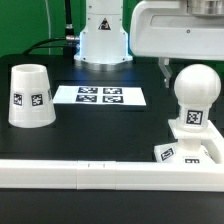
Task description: Assemble lamp
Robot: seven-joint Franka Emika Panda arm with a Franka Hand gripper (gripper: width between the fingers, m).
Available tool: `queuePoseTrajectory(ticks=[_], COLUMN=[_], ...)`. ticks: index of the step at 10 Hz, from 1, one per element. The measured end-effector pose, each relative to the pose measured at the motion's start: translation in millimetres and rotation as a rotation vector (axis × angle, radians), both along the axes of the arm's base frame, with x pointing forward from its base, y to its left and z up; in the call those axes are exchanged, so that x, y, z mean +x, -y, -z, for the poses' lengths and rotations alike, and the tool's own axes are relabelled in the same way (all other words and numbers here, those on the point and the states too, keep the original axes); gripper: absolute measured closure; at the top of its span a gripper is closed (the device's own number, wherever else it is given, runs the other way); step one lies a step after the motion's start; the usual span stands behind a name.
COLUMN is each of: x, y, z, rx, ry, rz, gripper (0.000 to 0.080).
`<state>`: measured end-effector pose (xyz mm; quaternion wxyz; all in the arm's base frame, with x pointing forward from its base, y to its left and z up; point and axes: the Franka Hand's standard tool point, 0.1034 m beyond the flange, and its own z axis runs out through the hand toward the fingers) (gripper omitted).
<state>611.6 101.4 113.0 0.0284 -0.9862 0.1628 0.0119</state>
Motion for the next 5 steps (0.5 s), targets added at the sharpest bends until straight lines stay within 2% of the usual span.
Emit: queuePoseTrajectory(ticks=[2,5], x=[-5.4,-10.9], y=[5.6,7.2], z=[4.5,4.4], rx=[0.003,0.002], ry=[0.009,0.005], rz=[-0.198,-0.207], gripper=[0.0101,0.0101])
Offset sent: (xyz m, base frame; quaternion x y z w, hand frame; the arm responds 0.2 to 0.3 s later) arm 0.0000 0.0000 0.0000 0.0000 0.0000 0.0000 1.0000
